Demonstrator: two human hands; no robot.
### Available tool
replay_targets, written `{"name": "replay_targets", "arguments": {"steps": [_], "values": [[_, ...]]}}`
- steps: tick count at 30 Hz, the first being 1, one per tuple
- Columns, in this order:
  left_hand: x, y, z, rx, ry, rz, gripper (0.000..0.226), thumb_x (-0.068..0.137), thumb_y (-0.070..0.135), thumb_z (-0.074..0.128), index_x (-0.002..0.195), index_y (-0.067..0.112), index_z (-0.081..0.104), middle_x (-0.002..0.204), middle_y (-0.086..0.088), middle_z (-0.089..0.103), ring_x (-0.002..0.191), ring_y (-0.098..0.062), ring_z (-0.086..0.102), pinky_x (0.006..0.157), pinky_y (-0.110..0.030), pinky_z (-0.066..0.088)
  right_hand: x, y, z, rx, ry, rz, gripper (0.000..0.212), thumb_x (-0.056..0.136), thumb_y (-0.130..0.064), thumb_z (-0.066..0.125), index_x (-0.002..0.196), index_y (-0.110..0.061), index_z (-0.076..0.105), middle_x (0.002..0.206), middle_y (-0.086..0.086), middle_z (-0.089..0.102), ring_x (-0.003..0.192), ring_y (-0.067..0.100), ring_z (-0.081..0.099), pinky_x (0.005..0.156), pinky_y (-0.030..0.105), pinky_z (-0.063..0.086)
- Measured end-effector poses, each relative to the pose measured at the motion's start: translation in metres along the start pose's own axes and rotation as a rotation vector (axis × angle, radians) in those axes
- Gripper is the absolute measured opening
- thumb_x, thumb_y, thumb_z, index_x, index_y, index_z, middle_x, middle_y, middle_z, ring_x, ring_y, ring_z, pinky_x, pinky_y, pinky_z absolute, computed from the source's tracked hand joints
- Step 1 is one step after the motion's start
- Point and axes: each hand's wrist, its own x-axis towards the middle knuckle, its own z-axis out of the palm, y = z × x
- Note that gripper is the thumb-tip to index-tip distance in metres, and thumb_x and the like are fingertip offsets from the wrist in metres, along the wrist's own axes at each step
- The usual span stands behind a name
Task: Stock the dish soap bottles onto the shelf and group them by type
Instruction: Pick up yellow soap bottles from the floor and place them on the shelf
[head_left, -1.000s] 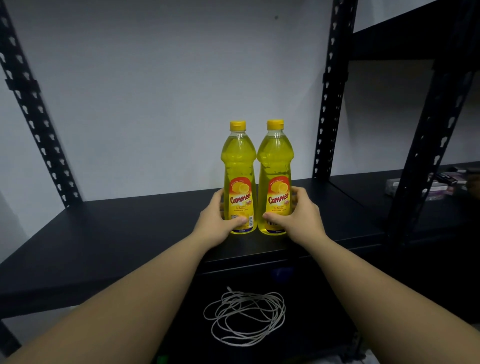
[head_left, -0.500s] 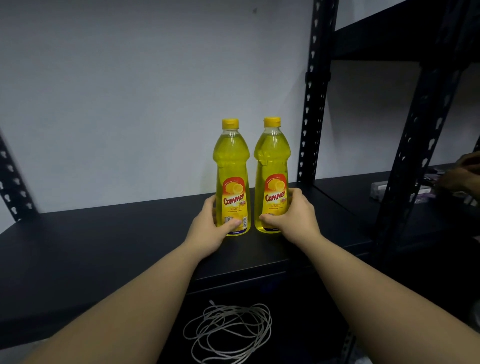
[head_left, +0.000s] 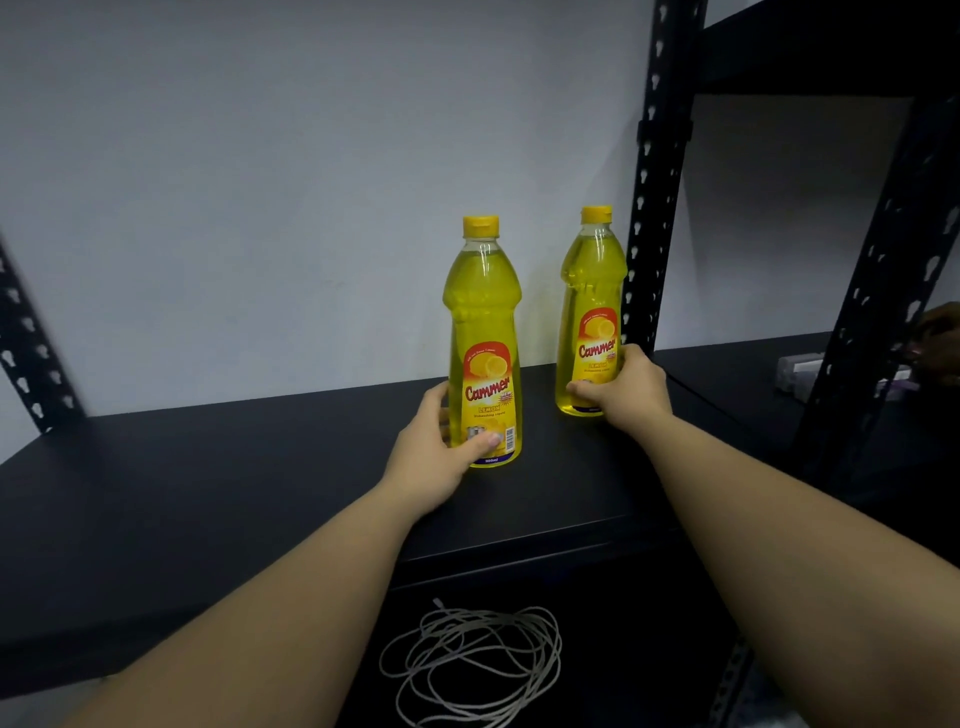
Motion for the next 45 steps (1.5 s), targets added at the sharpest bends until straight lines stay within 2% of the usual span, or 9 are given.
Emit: {"name": "replay_targets", "arguments": {"steps": [5, 10, 15, 20, 27, 33, 39, 43, 45], "values": [[0.002, -0.001, 0.0, -0.011, 0.002, -0.003, 0.086, 0.081, 0.047, 0.084, 0.152, 0.036, 0.036, 0.136, 0.01, 0.062, 0.119, -0.012, 0.064, 0.103, -0.044, 0.055, 0.017, 0.006, 0.009, 0.016, -0.001, -0.004, 0.073, 0.077, -0.039, 0.091, 0.134, -0.012, 0.054, 0.128, 0.01, 0.064, 0.116, 0.029, 0.062, 0.086, 0.035, 0.048], [0.003, -0.001, 0.0, -0.021, -0.001, -0.001, 0.086, 0.08, 0.045, 0.085, 0.151, 0.035, 0.037, 0.134, 0.01, 0.064, 0.117, -0.011, 0.066, 0.101, -0.04, 0.056, 0.027, 0.015, 0.017, 0.014, -0.021, 0.003, 0.068, 0.082, -0.045, 0.085, 0.133, -0.012, 0.054, 0.126, 0.009, 0.064, 0.101, 0.019, 0.057, 0.082, 0.033, 0.046], [0.003, -0.001, 0.0, -0.03, 0.002, 0.0, 0.085, 0.08, 0.043, 0.086, 0.151, 0.035, 0.039, 0.132, 0.01, 0.065, 0.115, -0.01, 0.067, 0.096, -0.033, 0.057, 0.028, 0.018, 0.018, 0.037, -0.051, 0.01, 0.069, 0.086, -0.046, 0.081, 0.138, -0.014, 0.05, 0.131, 0.009, 0.062, 0.115, 0.026, 0.061, 0.086, 0.033, 0.045], [-0.001, -0.002, 0.001, -0.039, 0.001, 0.004, 0.08, 0.079, 0.047, 0.085, 0.148, 0.04, 0.045, 0.129, 0.012, 0.069, 0.115, -0.011, 0.069, 0.101, -0.042, 0.057, 0.03, 0.021, 0.018, 0.034, -0.094, 0.004, 0.068, 0.091, -0.047, 0.076, 0.144, -0.018, 0.046, 0.133, 0.009, 0.062, 0.119, 0.029, 0.06, 0.087, 0.033, 0.043], [0.0, -0.002, 0.001, -0.034, 0.013, -0.004, 0.082, 0.078, 0.049, 0.085, 0.148, 0.039, 0.044, 0.127, 0.012, 0.069, 0.114, -0.01, 0.069, 0.101, -0.044, 0.057, 0.031, 0.021, 0.019, -0.009, -0.128, -0.014, 0.069, 0.095, -0.048, 0.069, 0.151, -0.02, 0.039, 0.136, 0.009, 0.06, 0.121, 0.03, 0.059, 0.09, 0.037, 0.046], [-0.002, 0.0, 0.002, -0.032, 0.041, -0.002, 0.084, 0.079, 0.045, 0.086, 0.15, 0.035, 0.042, 0.124, 0.012, 0.068, 0.111, -0.01, 0.069, 0.1, -0.04, 0.057, 0.027, 0.021, 0.02, -0.002, -0.041, 0.007, 0.075, 0.085, -0.041, 0.084, 0.141, -0.014, 0.042, 0.133, 0.01, 0.058, 0.121, 0.03, 0.061, 0.098, 0.045, 0.053], [-0.001, -0.002, 0.002, -0.037, 0.05, 0.005, 0.083, 0.078, 0.042, 0.088, 0.148, 0.034, 0.044, 0.12, 0.011, 0.07, 0.106, -0.007, 0.071, 0.094, -0.033, 0.059, 0.023, 0.019, 0.018, -0.021, -0.059, 0.006, 0.065, 0.089, -0.04, 0.08, 0.137, -0.014, 0.045, 0.13, 0.012, 0.062, 0.118, 0.031, 0.062, 0.089, 0.038, 0.049], [0.003, -0.002, 0.003, -0.028, 0.053, -0.01, 0.083, 0.077, 0.043, 0.088, 0.148, 0.034, 0.044, 0.12, 0.009, 0.071, 0.106, -0.009, 0.071, 0.09, -0.03, 0.058, 0.012, 0.017, 0.008, -0.039, -0.103, 0.026, 0.075, 0.081, -0.039, 0.088, 0.138, -0.013, 0.047, 0.134, 0.009, 0.061, 0.123, 0.029, 0.06, 0.093, 0.037, 0.049], [0.006, -0.001, 0.006, -0.016, 0.056, -0.019, 0.084, 0.077, 0.044, 0.088, 0.147, 0.033, 0.044, 0.121, 0.009, 0.07, 0.106, -0.009, 0.071, 0.091, -0.032, 0.058, 0.005, 0.022, 0.0, -0.116, -0.157, 0.011, 0.079, 0.078, -0.046, 0.088, 0.141, -0.017, 0.049, 0.137, 0.006, 0.061, 0.127, 0.028, 0.058, 0.098, 0.039, 0.049]]}}
